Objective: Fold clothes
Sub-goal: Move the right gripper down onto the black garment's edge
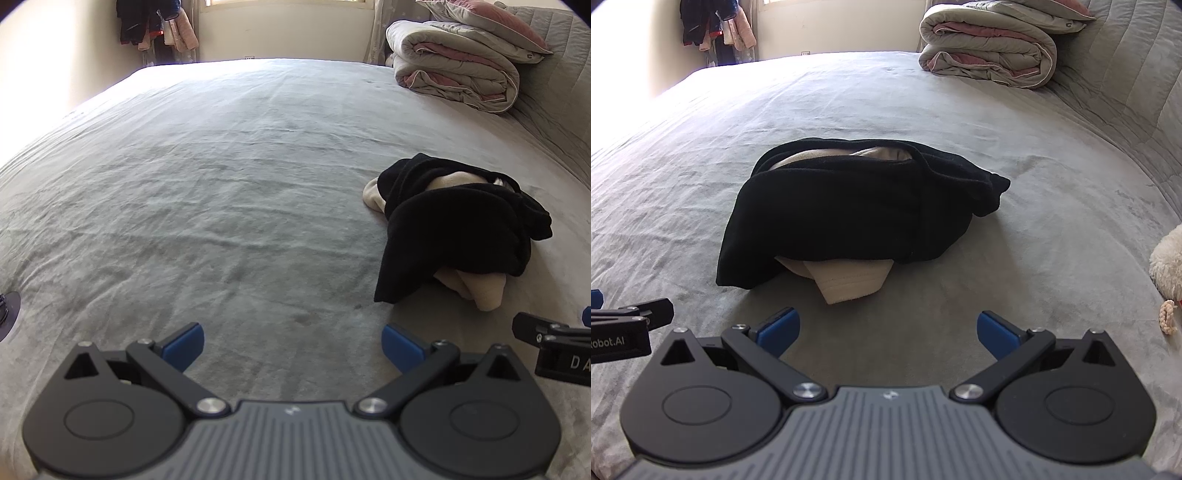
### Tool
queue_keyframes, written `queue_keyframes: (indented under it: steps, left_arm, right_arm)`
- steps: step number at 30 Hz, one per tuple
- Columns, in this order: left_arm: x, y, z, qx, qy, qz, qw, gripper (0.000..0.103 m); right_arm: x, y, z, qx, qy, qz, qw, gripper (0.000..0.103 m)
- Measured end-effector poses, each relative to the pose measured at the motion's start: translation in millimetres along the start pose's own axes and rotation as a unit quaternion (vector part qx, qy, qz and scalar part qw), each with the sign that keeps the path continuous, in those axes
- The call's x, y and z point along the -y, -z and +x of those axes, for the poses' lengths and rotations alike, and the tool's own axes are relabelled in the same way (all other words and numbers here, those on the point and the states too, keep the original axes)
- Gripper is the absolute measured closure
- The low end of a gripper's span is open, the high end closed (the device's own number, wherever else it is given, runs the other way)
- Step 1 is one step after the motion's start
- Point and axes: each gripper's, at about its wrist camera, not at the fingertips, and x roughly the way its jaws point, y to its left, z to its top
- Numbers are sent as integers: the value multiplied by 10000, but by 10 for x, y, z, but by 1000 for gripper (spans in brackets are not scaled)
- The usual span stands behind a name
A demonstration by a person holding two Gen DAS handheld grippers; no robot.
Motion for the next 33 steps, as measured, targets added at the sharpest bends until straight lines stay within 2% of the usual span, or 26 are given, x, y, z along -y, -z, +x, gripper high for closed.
queue_keyframes:
  steps: [6, 14, 18, 23, 25, 33]
  left_arm:
    - [-71, -105, 43, 21, -18, -198, 9998, 0]
    - [-57, -386, 146, -2, 21, -519, 9986, 0]
    - [40, -531, 176, 7, 138, -520, 9986, 0]
    - [183, -607, 322, 409, 461, -459, 9970, 0]
    - [197, -548, 385, 780, 666, -530, 9933, 0]
    - [338, -538, 625, 1330, 698, -462, 9876, 0]
  right_arm:
    - [105, -108, -16, 71, -39, 196, 9998, 0]
    - [269, -441, 41, 128, -62, 561, 9983, 0]
    - [365, -566, 65, 336, -35, 730, 9968, 0]
    - [487, -662, 165, 539, -342, 1007, 9929, 0]
    - [529, -648, 222, 576, -464, 1111, 9911, 0]
    - [624, -691, 526, 345, -730, 1258, 9888, 0]
